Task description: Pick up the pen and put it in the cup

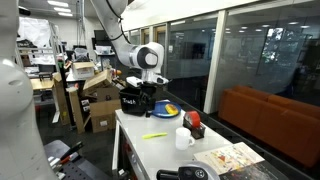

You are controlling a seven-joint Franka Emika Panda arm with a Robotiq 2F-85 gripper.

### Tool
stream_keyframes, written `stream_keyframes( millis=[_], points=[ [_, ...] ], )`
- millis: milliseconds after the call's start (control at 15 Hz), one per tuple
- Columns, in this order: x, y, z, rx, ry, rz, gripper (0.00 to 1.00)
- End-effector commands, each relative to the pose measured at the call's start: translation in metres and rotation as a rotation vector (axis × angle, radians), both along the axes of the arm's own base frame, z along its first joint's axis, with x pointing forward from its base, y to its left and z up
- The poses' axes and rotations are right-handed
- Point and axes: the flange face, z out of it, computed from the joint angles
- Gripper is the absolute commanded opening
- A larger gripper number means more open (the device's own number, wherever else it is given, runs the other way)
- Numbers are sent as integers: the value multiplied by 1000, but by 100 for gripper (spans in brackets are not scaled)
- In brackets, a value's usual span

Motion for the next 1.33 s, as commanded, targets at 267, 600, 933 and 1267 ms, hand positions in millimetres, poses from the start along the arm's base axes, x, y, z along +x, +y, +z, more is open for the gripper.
stream_keyframes(
  millis=[267,600,933,1267],
  points=[
    [19,-4,-47,30,4,-216,100],
    [21,-17,-71,44,3,-301,100],
    [20,-32,-82,48,3,-347,100],
    [20,-29,-77,43,10,-317,100]
  ],
)
